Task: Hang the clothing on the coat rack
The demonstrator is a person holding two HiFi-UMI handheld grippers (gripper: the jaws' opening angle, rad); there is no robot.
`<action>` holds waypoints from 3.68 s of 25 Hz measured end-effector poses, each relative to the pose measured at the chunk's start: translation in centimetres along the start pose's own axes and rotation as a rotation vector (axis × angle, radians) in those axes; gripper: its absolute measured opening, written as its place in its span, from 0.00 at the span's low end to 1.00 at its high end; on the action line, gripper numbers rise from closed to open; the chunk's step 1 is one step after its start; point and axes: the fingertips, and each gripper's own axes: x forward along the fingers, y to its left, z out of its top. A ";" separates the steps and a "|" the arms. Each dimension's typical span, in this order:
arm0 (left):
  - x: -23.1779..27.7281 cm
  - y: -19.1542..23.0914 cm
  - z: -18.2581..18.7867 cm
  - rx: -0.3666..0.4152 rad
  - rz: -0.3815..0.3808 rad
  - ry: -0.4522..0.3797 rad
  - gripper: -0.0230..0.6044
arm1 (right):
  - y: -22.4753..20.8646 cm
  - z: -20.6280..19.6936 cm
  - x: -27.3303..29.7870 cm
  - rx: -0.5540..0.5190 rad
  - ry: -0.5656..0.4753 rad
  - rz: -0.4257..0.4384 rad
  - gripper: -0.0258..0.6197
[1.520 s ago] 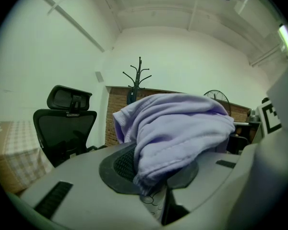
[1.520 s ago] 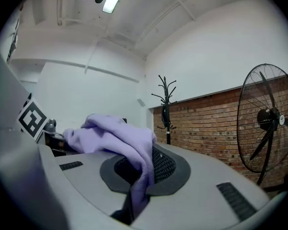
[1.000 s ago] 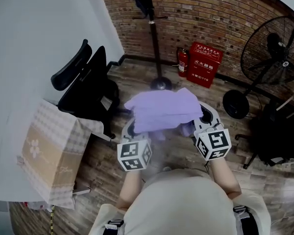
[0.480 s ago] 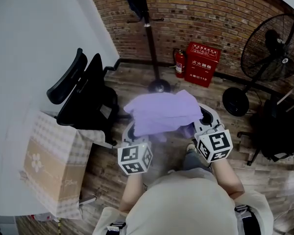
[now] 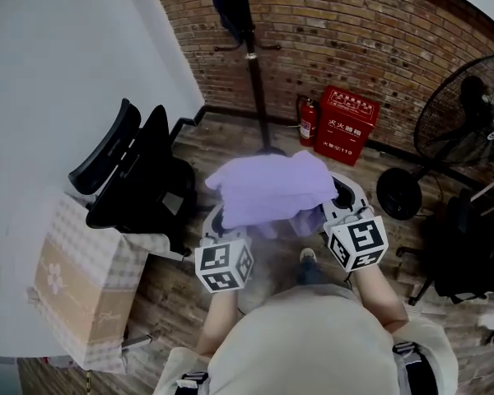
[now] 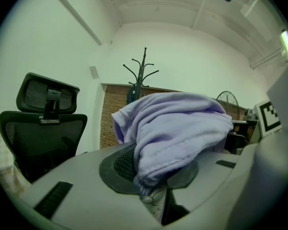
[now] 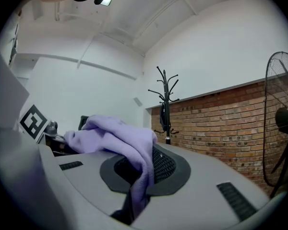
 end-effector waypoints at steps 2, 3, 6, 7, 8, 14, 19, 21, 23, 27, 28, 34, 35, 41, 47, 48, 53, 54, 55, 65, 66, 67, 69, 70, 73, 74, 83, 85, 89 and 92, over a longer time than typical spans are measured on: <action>2.1 -0.3 0.8 -0.004 0.013 -0.005 0.16 | -1.8 0.6 1.6 -0.010 -0.006 0.013 0.06; 3.1 -0.5 1.2 -0.007 0.020 -0.007 0.16 | -2.6 0.9 2.5 -0.015 -0.008 0.018 0.06; 5.9 -0.9 2.4 -0.013 0.038 -0.014 0.16 | -5.0 1.5 4.8 -0.024 -0.013 0.037 0.06; 6.8 -1.1 2.7 -0.015 0.042 -0.017 0.16 | -5.8 1.7 5.5 -0.028 -0.015 0.043 0.06; 7.6 -1.3 3.0 -0.015 0.046 -0.020 0.16 | -6.6 1.8 6.1 -0.030 -0.017 0.047 0.06; 12.9 -2.9 4.2 -0.015 0.067 -0.029 0.16 | -11.6 2.3 9.6 -0.028 -0.032 0.068 0.06; 16.4 -3.8 4.5 -0.024 0.085 -0.027 0.16 | -14.6 2.0 11.8 -0.021 -0.026 0.087 0.06; 17.4 -4.1 4.4 -0.029 0.093 -0.024 0.16 | -15.6 1.7 12.3 -0.021 -0.023 0.096 0.06; 18.3 -4.4 4.4 -0.028 0.099 -0.022 0.16 | -16.5 1.5 12.9 -0.019 -0.020 0.102 0.06; 19.6 -4.7 4.3 -0.026 0.107 -0.006 0.16 | -17.9 0.9 14.2 -0.009 -0.007 0.108 0.06; 19.9 -4.6 4.3 -0.027 0.111 -0.003 0.16 | -18.1 0.8 14.6 -0.007 -0.005 0.111 0.06; 22.3 -3.4 4.6 -0.024 0.118 0.003 0.16 | -18.9 0.7 17.5 -0.006 -0.014 0.119 0.06; 22.8 -3.1 4.7 -0.026 0.116 0.003 0.16 | -19.0 0.7 18.1 -0.007 -0.014 0.119 0.06; 27.1 -1.2 6.1 -0.014 0.096 -0.009 0.16 | -20.6 0.7 22.3 -0.020 -0.020 0.107 0.06; 32.5 0.9 8.6 -0.012 0.078 -0.032 0.16 | -22.9 1.7 28.0 -0.049 -0.028 0.084 0.06; 33.4 1.2 9.0 -0.010 0.076 -0.031 0.16 | -23.2 1.9 29.0 -0.052 -0.030 0.081 0.06; 37.4 3.1 11.4 0.007 0.069 -0.028 0.16 | -24.8 3.2 34.1 -0.075 -0.037 0.075 0.06; 38.2 3.5 11.8 0.009 0.069 -0.029 0.16 | -25.1 3.5 35.1 -0.078 -0.039 0.077 0.06; 38.9 3.9 12.3 0.012 0.069 -0.030 0.16 | -25.4 3.8 36.1 -0.081 -0.043 0.079 0.06; 45.0 6.9 14.7 0.042 0.059 -0.017 0.17 | -27.4 4.9 44.4 -0.099 -0.046 0.107 0.06; 45.5 7.3 14.9 0.042 0.059 -0.017 0.17 | -27.5 4.8 45.3 -0.099 -0.043 0.112 0.06; 46.0 7.7 15.1 0.044 0.059 -0.017 0.17 | -27.6 4.8 46.1 -0.098 -0.040 0.118 0.06; 46.9 8.2 15.4 0.049 0.057 -0.014 0.17 | -27.8 4.7 47.6 -0.091 -0.031 0.129 0.06; 47.3 8.5 15.4 0.052 0.055 -0.012 0.17 | -28.0 4.5 48.3 -0.088 -0.026 0.134 0.06; 48.5 9.1 15.4 0.059 0.049 -0.002 0.17 | -28.5 4.1 50.4 -0.077 -0.007 0.147 0.06; 48.9 9.2 15.3 0.059 0.048 0.002 0.17 | -28.6 3.9 51.0 -0.076 -0.002 0.148 0.06; 51.9 10.5 13.1 0.058 0.051 0.063 0.17 | -29.7 0.3 55.3 -0.053 0.074 0.156 0.06; 52.4 10.8 12.3 0.058 0.057 0.083 0.17 | -29.8 -0.9 55.8 -0.045 0.095 0.159 0.06; 52.9 11.0 10.3 0.032 0.060 0.135 0.17 | -29.9 -3.5 56.5 -0.004 0.136 0.170 0.06; 53.3 11.1 9.0 0.014 0.058 0.160 0.17 | -29.9 -5.2 56.7 0.019 0.164 0.172 0.06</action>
